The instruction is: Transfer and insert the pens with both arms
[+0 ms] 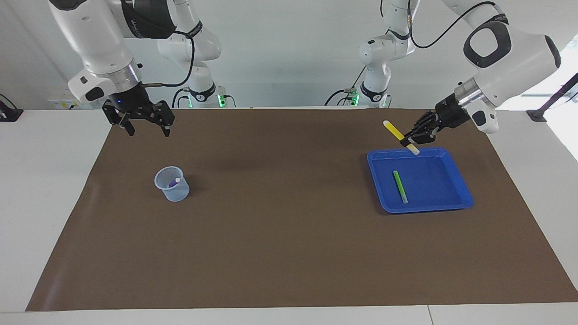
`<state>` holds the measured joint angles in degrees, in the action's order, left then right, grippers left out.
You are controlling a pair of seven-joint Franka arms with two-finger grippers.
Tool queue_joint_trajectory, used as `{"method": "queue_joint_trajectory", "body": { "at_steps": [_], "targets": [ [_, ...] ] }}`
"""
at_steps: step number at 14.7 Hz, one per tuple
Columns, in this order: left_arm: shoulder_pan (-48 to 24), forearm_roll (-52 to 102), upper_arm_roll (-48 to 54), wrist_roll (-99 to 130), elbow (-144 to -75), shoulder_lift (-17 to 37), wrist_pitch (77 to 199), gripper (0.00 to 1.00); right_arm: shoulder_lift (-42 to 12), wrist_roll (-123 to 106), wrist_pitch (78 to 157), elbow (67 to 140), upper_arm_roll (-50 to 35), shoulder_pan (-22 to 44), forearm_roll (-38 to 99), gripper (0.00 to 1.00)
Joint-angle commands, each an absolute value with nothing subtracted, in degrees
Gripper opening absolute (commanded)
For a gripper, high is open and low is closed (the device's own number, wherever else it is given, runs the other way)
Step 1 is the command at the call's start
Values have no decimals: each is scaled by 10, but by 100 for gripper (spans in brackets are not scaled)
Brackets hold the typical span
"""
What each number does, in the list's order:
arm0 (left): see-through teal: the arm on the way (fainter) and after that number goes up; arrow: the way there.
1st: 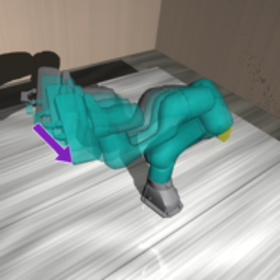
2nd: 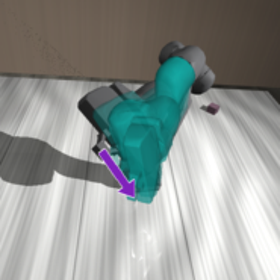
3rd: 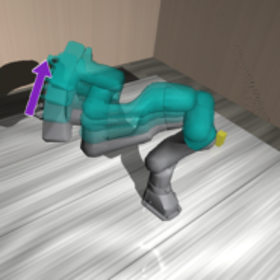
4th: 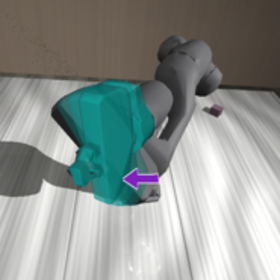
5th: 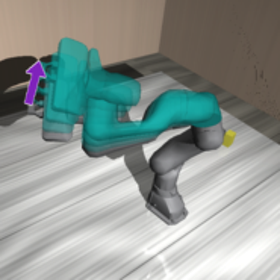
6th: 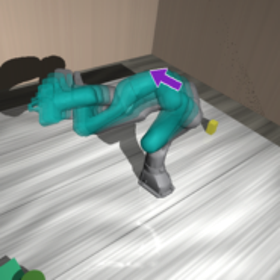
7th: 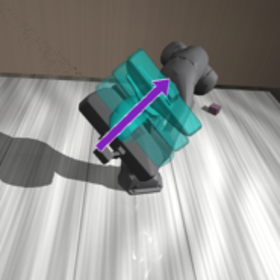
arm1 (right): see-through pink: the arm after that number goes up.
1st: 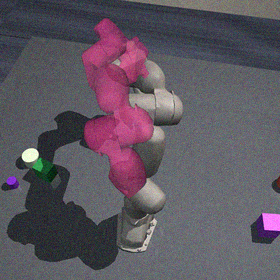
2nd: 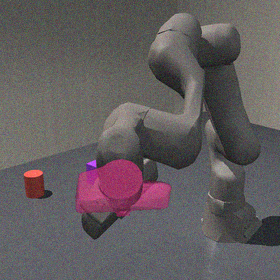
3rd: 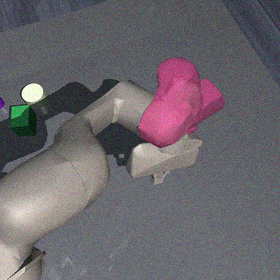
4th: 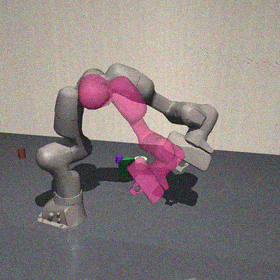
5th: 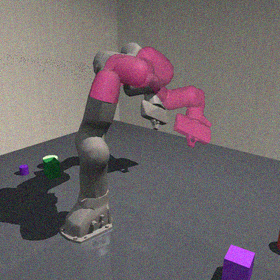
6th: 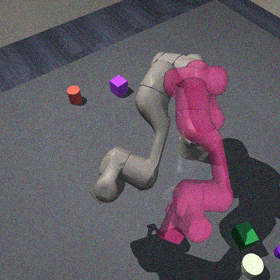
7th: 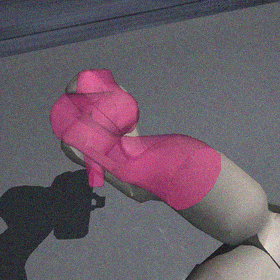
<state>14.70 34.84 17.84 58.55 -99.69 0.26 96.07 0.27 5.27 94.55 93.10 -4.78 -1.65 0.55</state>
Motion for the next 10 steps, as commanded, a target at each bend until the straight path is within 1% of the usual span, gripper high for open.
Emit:
{"method": "queue_joint_trajectory", "body": {
  "at_steps": [1,3,5,7,10],
  "targets": [
    [110,408,175,725,-1019,-27,968,0,3,65,940,915,-63,-17,75,100],
    [85,453,176,774,-1047,-53,980,0,3,99,953,914,-83,-17,150,100],
    [59,495,176,827,-1084,-78,1024,0,1,162,987,915,-116,-16,198,100],
    [27,533,175,851,-1122,-99,1057,0,-2,225,1030,916,-157,-4,212,100],
    [-20,600,175,881,-1199,-139,1138,0,-2,275,1077,924,-165,38,233,100]
  ]
}}
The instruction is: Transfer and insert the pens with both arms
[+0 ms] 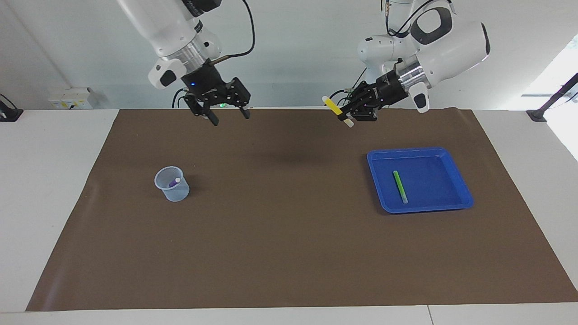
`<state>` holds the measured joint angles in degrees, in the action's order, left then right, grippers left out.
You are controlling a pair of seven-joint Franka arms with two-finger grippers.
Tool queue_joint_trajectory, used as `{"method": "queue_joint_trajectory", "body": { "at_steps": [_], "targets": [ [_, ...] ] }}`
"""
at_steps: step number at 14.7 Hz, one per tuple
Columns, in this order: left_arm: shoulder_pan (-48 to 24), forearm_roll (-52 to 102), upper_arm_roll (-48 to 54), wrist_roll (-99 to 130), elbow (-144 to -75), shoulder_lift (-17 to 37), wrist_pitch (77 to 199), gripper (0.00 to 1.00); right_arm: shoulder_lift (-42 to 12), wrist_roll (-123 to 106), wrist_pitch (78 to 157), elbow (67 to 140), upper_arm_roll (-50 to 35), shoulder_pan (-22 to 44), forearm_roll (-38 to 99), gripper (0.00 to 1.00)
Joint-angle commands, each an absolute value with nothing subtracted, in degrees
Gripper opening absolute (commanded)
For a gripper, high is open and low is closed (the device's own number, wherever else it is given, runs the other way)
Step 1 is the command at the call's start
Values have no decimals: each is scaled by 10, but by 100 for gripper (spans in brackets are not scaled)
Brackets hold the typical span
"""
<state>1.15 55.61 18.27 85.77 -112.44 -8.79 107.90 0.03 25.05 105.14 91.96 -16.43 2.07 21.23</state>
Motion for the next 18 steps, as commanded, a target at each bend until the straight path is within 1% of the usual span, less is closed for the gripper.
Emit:
{"method": "queue_joint_trajectory", "body": {
  "at_steps": [1,3,5,13,18],
  "targets": [
    [-40,612,176,894,-1214,-146,1170,0,-3,286,1091,925,-166,48,240,100],
    [-83,617,176,923,-1231,-149,1237,0,-6,308,1113,925,-165,72,247,100],
    [-105,629,176,938,-1246,-153,1287,0,-13,310,1117,924,-166,86,248,100],
    [-109,662,176,948,-1252,-156,1310,0,-21,309,1121,925,-166,126,247,100],
    [-110,676,176,949,-1252,-156,1326,0,-21,306,1131,925,-166,127,247,100]
  ]
}}
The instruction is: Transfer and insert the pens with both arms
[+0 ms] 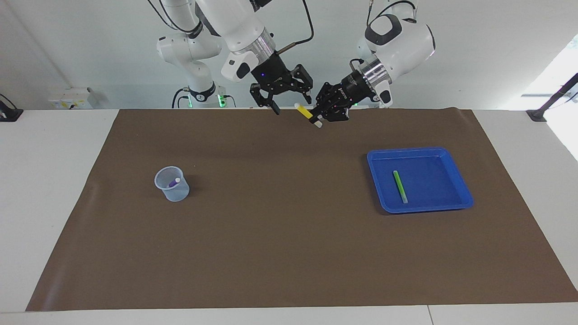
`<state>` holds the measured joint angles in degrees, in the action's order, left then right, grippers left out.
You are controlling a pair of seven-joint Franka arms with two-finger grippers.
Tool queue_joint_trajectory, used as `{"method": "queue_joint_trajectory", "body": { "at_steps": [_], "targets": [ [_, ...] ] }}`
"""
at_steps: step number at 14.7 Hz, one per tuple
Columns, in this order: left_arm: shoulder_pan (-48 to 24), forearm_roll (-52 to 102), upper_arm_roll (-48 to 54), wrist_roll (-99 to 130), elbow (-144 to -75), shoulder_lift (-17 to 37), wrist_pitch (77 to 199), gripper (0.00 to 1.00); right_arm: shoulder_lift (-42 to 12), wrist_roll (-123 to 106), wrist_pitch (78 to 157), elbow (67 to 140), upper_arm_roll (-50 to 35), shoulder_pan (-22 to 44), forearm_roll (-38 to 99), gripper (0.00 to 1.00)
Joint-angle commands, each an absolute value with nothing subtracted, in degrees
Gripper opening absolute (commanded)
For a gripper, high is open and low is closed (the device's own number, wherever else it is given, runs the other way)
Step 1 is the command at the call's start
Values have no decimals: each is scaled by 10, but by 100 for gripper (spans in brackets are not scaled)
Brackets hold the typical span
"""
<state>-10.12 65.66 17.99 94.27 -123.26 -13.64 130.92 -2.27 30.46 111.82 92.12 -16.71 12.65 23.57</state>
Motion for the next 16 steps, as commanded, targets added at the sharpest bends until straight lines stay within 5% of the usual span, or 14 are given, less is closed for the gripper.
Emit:
{"method": "queue_joint_trajectory", "body": {
  "at_steps": [1,2,9,16],
  "targets": [
    [-110,677,176,949,-1252,-156,1331,0,-21,306,1132,925,-166,127,247,100],
    [-110,678,176,949,-1252,-156,1332,0,-21,305,1133,925,-166,127,247,96],
    [-110,685,176,949,-1253,-156,1336,0,-24,308,1159,925,-166,138,250,1],
    [-118,686,176,954,-1254,-156,1353,0,-24,309,1159,925,-165,135,245,0]
  ]
}}
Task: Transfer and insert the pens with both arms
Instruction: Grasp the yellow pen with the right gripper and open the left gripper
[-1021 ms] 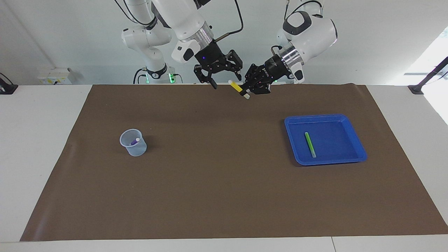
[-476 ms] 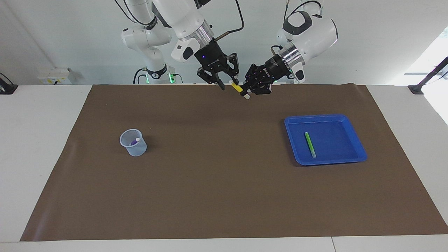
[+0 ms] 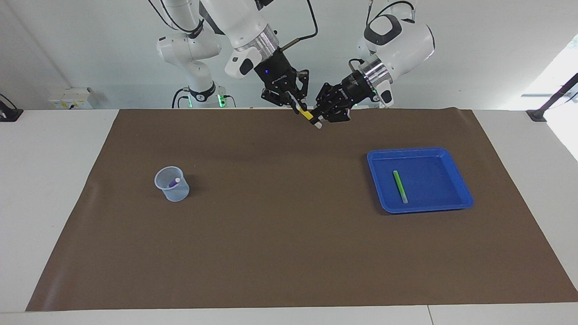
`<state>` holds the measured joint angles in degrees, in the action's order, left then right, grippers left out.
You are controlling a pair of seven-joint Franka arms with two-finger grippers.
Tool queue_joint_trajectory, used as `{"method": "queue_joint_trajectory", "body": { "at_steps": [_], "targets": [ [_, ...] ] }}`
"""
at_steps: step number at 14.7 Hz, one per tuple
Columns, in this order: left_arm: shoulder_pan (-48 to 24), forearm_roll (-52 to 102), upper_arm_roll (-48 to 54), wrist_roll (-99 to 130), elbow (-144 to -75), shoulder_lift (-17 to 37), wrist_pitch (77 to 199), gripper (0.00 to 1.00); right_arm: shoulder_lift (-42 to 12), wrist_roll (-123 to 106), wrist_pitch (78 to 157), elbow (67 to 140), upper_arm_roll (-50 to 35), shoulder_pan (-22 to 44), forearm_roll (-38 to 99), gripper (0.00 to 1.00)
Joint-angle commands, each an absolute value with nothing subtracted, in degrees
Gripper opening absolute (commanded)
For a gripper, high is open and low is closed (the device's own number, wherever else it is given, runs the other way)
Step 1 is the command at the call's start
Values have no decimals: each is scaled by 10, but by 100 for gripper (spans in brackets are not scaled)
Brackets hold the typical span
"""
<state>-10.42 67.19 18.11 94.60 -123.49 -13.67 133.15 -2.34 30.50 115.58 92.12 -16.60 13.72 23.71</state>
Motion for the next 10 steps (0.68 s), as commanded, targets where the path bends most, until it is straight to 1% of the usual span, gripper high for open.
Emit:
{"method": "queue_joint_trajectory", "body": {
  "at_steps": [1,2,5,8,10],
  "targets": [
    [-119,686,176,954,-1254,-156,1352,0,-24,309,1158,926,-165,132,242,0],
    [-118,686,176,954,-1254,-156,1351,99,-23,306,1158,929,-163,127,242,0],
    [-117,686,175,955,-1254,-156,1346,100,-18,297,1158,943,-163,99,241,0],
    [-109,686,173,955,-1253,-155,1339,100,-9,238,1136,965,-162,56,238,0],
    [-91,680,172,951,-1254,-155,1321,100,1,177,1130,985,-162,24,204,0]
  ]
}}
